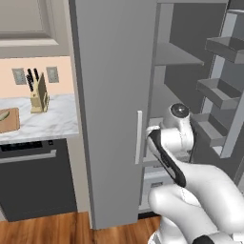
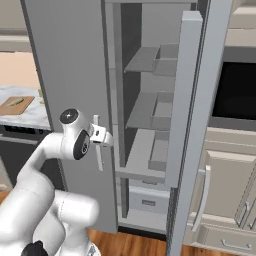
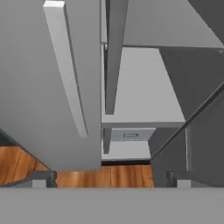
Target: Retrieve a lemon from the fridge and place it on the cutting board with the fish.
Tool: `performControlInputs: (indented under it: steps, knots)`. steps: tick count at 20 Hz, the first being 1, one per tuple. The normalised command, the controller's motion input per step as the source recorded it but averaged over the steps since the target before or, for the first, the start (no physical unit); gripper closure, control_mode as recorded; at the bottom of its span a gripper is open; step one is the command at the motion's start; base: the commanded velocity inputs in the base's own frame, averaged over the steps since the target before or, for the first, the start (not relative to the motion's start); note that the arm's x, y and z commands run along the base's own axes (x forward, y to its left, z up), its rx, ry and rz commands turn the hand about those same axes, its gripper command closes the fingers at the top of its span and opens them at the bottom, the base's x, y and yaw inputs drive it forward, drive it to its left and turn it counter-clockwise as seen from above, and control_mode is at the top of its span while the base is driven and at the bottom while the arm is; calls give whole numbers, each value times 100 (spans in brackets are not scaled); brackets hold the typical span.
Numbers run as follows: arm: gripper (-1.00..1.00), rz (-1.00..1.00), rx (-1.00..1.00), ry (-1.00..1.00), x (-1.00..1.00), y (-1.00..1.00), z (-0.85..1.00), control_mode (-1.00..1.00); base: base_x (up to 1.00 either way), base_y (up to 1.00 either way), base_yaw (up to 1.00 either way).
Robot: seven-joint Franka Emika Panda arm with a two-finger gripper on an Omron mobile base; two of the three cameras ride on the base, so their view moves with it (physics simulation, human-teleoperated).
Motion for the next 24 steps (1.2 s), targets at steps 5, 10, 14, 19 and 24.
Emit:
performControlInputs:
  steps: [5,10,14,19,24]
  knots:
    - [-100,-4,0,-22,86,67,-27,-100,0,0,0]
    - [-100,0,0,-6,60,38,-10,-100,0,0,0]
    - [-100,0,9,9,14,-16,7,-100,0,0,0]
    - [-100,0,8,9,13,-13,20,-100,0,0,0]
    - [-100,0,-1,0,21,0,6,-100,0,0,0]
